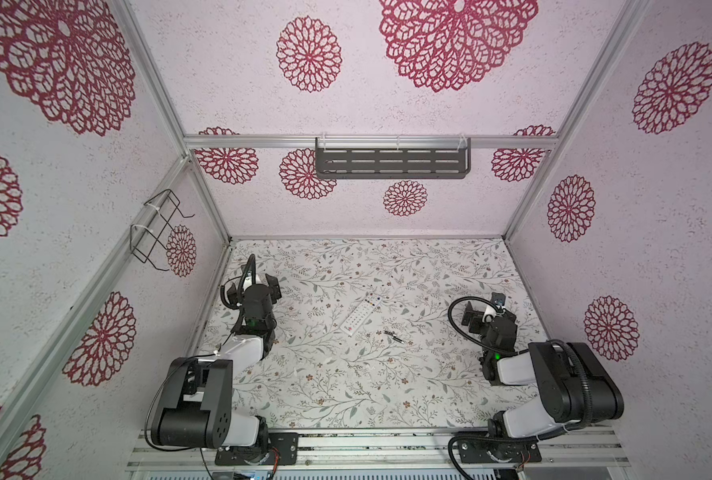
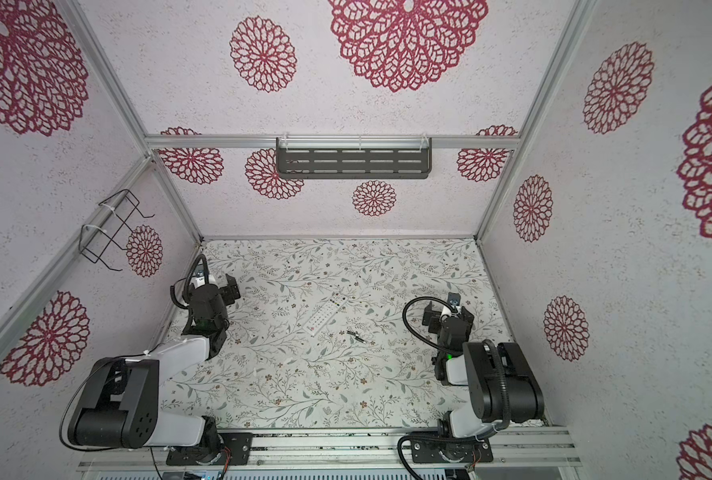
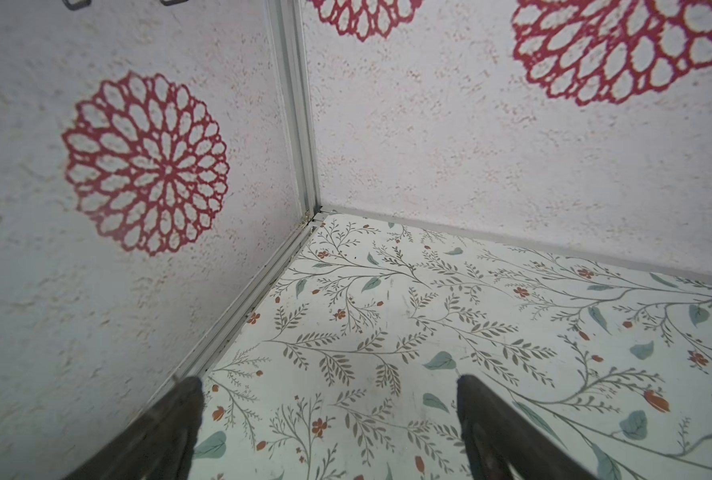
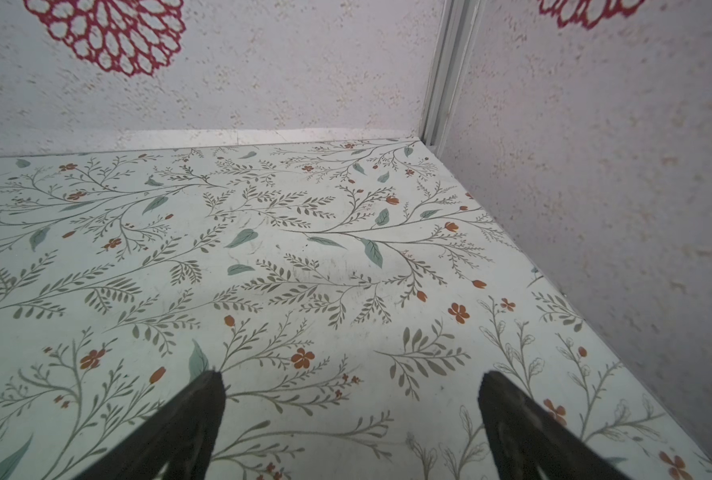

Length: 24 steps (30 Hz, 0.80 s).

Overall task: Load the batteries into the remote control
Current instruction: 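Reach the left gripper over the white remote while the right arm moves inward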

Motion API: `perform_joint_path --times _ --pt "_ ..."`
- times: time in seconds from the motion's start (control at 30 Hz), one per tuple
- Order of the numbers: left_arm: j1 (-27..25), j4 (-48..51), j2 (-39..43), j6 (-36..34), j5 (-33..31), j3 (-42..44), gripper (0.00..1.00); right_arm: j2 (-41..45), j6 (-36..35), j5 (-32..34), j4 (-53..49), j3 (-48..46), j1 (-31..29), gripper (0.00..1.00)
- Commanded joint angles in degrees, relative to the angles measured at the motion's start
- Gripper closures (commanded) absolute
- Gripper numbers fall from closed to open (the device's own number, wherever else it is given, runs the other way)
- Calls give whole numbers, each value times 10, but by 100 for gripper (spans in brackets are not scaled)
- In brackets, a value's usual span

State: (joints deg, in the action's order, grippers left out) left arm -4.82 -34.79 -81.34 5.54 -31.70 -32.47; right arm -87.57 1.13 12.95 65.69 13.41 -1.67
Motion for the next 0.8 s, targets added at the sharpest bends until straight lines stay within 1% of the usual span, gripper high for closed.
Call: perform_joint_path --times 0.0,0.2,0.27,0.33,0.43,0.5,0.6,0.77 --pt "-27 95 27 10 -37 -25 2 33 -4 -10 -21 25 -2 1" --pt "-101 239 54 47 -7 -90 3 97 -2 3 -86 32 -3 1" --pt "-126 268 57 51 5 -100 3 122 2 0 -130 42 -3 1" --pt "-149 285 60 55 36 -104 3 148 27 -1 -194 62 -4 1" --pt "-175 314 54 78 95 -112 3 186 60 -43 -286 90 -5 1" --pt "-193 326 42 88 130 -116 2 206 84 -72 -361 114 -9 1" --pt "-227 341 14 83 154 -130 3 231 100 -93 -461 145 -23 1" --pt "-274 393 -66 54 195 -194 3 277 116 -122 -551 159 -41 1"
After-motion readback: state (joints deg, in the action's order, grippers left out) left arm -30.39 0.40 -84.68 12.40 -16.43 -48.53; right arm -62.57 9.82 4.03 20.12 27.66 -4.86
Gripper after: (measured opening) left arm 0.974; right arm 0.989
